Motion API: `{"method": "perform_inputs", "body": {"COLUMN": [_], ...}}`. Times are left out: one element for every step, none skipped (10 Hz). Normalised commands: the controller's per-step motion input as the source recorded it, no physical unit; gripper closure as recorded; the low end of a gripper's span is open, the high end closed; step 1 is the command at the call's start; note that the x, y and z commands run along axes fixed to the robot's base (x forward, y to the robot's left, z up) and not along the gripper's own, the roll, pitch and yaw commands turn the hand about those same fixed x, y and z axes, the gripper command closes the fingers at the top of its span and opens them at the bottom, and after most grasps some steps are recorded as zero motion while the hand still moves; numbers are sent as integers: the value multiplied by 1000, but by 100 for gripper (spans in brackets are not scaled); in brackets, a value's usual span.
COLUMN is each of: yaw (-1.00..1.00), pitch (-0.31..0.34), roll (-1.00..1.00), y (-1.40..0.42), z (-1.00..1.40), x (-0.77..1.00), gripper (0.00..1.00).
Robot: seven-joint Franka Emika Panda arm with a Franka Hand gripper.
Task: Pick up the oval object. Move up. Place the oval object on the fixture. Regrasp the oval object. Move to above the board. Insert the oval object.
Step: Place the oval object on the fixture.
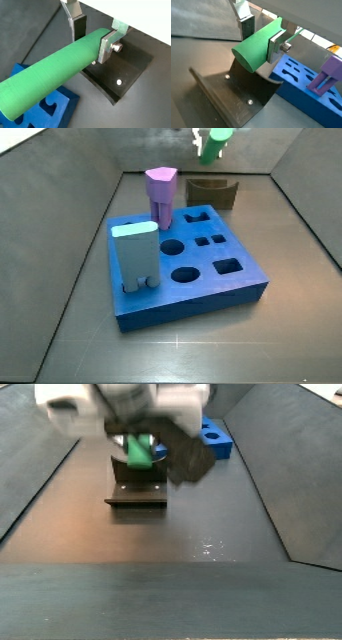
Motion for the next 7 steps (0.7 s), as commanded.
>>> {"method": "perform_inputs", "body": {"yaw": [-132, -119, -107, -99, -93, -90, -96], "pitch": [33, 34, 37, 43, 47, 48, 31], "roll": [-936, -782, -628, -423, -291, -235, -167], "y": [108, 117, 122, 124, 103, 84, 77], "z": [-1000, -1000, -1000, -923, -740, -615, -320], "x": [175, 184, 196, 194, 165, 142, 96], "gripper": [100, 100, 100, 100, 100, 100, 100]}}
